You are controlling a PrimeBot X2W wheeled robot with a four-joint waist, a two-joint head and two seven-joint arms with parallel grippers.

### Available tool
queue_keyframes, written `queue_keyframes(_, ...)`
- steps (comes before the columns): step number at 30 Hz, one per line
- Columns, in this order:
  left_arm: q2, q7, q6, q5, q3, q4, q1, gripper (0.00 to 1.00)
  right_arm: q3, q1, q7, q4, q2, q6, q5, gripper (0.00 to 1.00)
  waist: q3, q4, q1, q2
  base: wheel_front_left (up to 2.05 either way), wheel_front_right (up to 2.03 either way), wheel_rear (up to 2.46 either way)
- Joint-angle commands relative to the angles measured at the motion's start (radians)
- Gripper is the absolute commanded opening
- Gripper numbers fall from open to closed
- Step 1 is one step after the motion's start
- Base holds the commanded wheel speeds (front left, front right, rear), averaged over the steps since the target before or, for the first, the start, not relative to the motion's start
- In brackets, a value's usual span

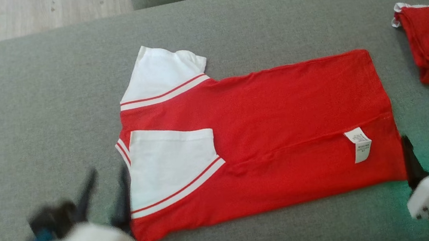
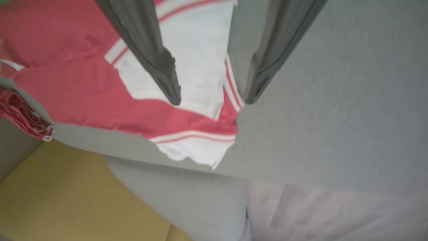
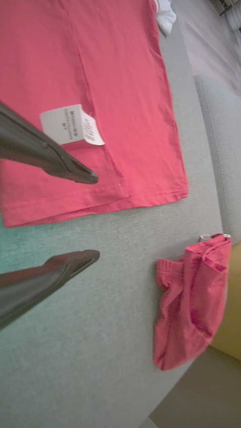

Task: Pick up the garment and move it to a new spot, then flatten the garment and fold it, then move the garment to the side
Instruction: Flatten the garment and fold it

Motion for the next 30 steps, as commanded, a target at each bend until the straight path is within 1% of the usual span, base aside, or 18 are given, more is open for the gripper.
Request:
queue_keyframes(1, 0.056, 0.022, -0.011, 0.026, 0.058, -0.048, -0.12, 1.0, 0.031, -0.073, -0.012, -0.051, -0.009, -0.001, -0.013, 1.0, 0.015, -0.005, 0.0, -0.0001, 0.0, 0.0, 0.0)
queue_keyframes(5, 0.133, 0.124, -0.053, 0.06, 0.078, -0.069, -0.325, 1.0, 0.065, -0.154, -0.001, -0.095, -0.009, -0.001, -0.036, 1.0, 0.06, -0.022, 0.0, -0.0001, 0.0, 0.0, 0.0)
queue_keyframes(8, 0.177, 0.21, -0.095, 0.074, 0.086, -0.044, -0.488, 1.0, 0.101, -0.222, 0.01, -0.115, -0.009, -0.001, -0.047, 1.0, 0.111, -0.046, 0.0, -0.0001, 0.0, 0.0, 0.0)
queue_keyframes(13, 0.212, 0.339, -0.164, 0.088, 0.071, 0.055, -0.708, 1.0, 0.165, -0.329, 0.016, -0.13, -0.009, -0.001, -0.048, 1.0, 0.21, -0.097, 0.0, -0.0001, 0.0, 0.0, 0.0)
queue_keyframes(14, 0.215, 0.366, -0.18, 0.088, 0.061, 0.08, -0.74, 1.0, 0.176, -0.347, 0.014, -0.132, -0.009, -0.001, -0.048, 1.0, 0.228, -0.107, 0.0, -0.0001, 0.0, 0.0, 0.0)
queue_keyframes(15, 0.219, 0.408, -0.205, 0.09, 0.047, 0.128, -0.797, 1.0, 0.198, -0.378, 0.012, -0.137, -0.009, -0.001, -0.045, 1.0, 0.271, -0.127, 0.0, -0.0001, 0.0, 0.0, 0.0)
queue_keyframes(18, 0.218, 0.459, -0.232, 0.089, 0.03, 0.199, -0.857, 1.0, 0.22, -0.414, 0.004, -0.14, -0.009, -0.001, -0.042, 1.0, 0.325, -0.154, 0.0, -0.0001, 0.0, 0.0, 0.0)
queue_keyframes(23, 0.216, 0.507, -0.254, 0.087, 0.013, 0.294, -0.912, 1.0, 0.242, -0.448, -0.014, -0.132, -0.009, -0.001, -0.029, 1.0, 0.391, -0.193, 0.0, -0.0001, 0.0, 0.0, 0.0)
queue_keyframes(30, 0.231, 0.555, -0.273, 0.073, 0.001, 0.339, -0.921, 1.0, 0.248, -0.465, -0.039, -0.108, -0.009, -0.001, -0.011, 1.0, 0.427, -0.219, 0.0, -0.0001, 0.0, 0.0, 0.0)
